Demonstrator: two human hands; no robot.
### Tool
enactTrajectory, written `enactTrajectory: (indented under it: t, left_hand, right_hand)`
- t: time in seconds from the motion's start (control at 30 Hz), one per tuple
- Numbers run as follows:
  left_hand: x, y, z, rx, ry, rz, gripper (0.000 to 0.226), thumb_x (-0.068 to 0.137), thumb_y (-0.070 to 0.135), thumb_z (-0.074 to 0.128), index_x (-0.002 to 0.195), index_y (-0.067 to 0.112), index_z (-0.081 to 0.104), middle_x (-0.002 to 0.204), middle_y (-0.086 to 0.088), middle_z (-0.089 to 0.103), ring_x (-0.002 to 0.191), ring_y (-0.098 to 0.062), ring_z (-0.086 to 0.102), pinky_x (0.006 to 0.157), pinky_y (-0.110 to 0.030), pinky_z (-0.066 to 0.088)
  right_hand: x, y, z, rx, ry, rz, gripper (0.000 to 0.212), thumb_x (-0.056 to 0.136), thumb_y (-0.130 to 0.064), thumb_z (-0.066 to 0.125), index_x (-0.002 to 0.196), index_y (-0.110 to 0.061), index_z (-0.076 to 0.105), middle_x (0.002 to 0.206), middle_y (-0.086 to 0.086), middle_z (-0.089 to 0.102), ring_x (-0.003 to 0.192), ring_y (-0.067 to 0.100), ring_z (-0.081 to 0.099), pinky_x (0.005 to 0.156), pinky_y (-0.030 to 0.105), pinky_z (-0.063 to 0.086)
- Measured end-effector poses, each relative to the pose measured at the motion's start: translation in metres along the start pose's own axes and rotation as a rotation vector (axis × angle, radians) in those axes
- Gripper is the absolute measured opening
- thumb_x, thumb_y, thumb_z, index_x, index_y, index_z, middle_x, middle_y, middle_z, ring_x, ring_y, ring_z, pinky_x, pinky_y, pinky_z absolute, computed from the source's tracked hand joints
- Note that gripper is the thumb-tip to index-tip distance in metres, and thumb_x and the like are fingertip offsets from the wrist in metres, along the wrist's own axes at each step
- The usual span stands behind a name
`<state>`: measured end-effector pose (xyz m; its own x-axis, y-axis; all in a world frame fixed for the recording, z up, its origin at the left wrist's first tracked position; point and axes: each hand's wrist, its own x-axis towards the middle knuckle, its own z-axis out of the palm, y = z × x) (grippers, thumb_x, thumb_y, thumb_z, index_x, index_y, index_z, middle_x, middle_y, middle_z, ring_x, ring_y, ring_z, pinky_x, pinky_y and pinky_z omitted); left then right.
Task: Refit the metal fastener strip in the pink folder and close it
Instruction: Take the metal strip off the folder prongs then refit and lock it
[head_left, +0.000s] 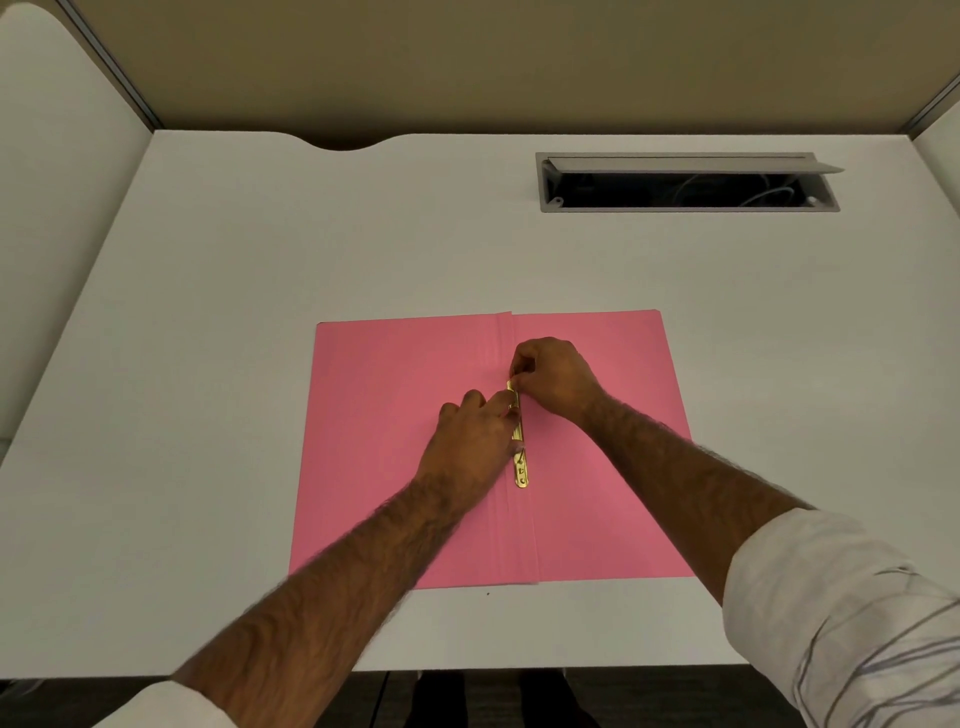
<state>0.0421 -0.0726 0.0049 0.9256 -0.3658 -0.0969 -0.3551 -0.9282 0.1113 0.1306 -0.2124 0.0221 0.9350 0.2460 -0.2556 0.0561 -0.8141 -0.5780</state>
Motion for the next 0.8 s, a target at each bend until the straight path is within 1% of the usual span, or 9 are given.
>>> enactTrajectory:
  t: [0.17, 0.33, 0.47, 0.57, 0.7, 0.77, 0.8]
  left_hand:
    - [0.0, 0.0, 0.002, 0.046, -0.024, 0.017, 0.04, 0.091, 0.035, 0.071, 0.124, 0.014, 0.067, 0.131, -0.001, 0.063, 0.096, -0.024, 0.06, 0.071, -0.039, 0.051]
    - [0.001, 0.0, 0.002, 0.073, -0.045, 0.034, 0.039, 0.09, 0.032, 0.072, 0.124, 0.013, 0.066, 0.126, 0.001, 0.064, 0.092, -0.024, 0.059, 0.065, -0.038, 0.047]
    - [-0.001, 0.0, 0.003, 0.088, -0.051, 0.034, 0.039, 0.088, 0.03, 0.075, 0.122, 0.014, 0.067, 0.126, 0.001, 0.064, 0.093, -0.024, 0.059, 0.066, -0.04, 0.05]
    - [0.0, 0.001, 0.001, 0.093, -0.062, 0.041, 0.04, 0.086, 0.029, 0.077, 0.122, 0.014, 0.067, 0.128, 0.0, 0.063, 0.093, -0.024, 0.059, 0.067, -0.039, 0.051]
    - [-0.001, -0.001, 0.001, 0.1, -0.061, 0.043, 0.043, 0.086, 0.03, 0.078, 0.124, 0.015, 0.066, 0.132, 0.0, 0.062, 0.096, -0.023, 0.06, 0.068, -0.039, 0.052]
    - [-0.002, 0.0, 0.0, 0.115, -0.063, 0.044, 0.044, 0.087, 0.03, 0.077, 0.126, 0.015, 0.065, 0.135, 0.0, 0.06, 0.096, -0.024, 0.06, 0.066, -0.038, 0.05]
    - [-0.002, 0.001, 0.0, 0.121, -0.066, 0.045, 0.045, 0.087, 0.03, 0.076, 0.127, 0.014, 0.065, 0.137, 0.0, 0.059, 0.096, -0.025, 0.06, 0.066, -0.039, 0.049]
  right_hand:
    - [0.0, -0.001, 0.003, 0.002, 0.008, -0.01, 0.008, 0.084, -0.007, 0.066, 0.088, -0.011, 0.072, 0.087, 0.003, 0.071, 0.081, 0.019, 0.064, 0.077, 0.039, 0.058]
    - [0.0, 0.0, 0.001, -0.023, -0.013, -0.048, 0.011, 0.083, -0.007, 0.066, 0.09, -0.011, 0.073, 0.09, 0.004, 0.071, 0.082, 0.02, 0.064, 0.076, 0.038, 0.057]
    - [0.0, -0.001, -0.002, -0.032, -0.05, -0.109, 0.012, 0.084, -0.005, 0.065, 0.092, -0.011, 0.073, 0.089, 0.001, 0.065, 0.083, 0.02, 0.061, 0.072, 0.032, 0.051]
    - [0.003, -0.003, -0.002, -0.08, -0.077, -0.138, 0.015, 0.085, -0.004, 0.063, 0.095, -0.009, 0.073, 0.094, 0.006, 0.068, 0.086, 0.022, 0.062, 0.076, 0.033, 0.052]
    - [0.011, -0.006, -0.002, -0.067, -0.118, -0.098, 0.014, 0.085, -0.005, 0.067, 0.097, -0.007, 0.073, 0.097, 0.007, 0.071, 0.088, 0.021, 0.062, 0.078, 0.03, 0.049]
    - [0.014, -0.005, -0.005, -0.01, -0.113, -0.056, 0.01, 0.084, -0.004, 0.07, 0.093, -0.005, 0.073, 0.094, 0.007, 0.07, 0.087, 0.02, 0.062, 0.075, 0.028, 0.047]
    - [0.016, -0.004, -0.008, 0.02, -0.112, -0.038, 0.009, 0.083, -0.003, 0.071, 0.092, -0.004, 0.073, 0.093, 0.008, 0.07, 0.086, 0.021, 0.063, 0.074, 0.029, 0.048]
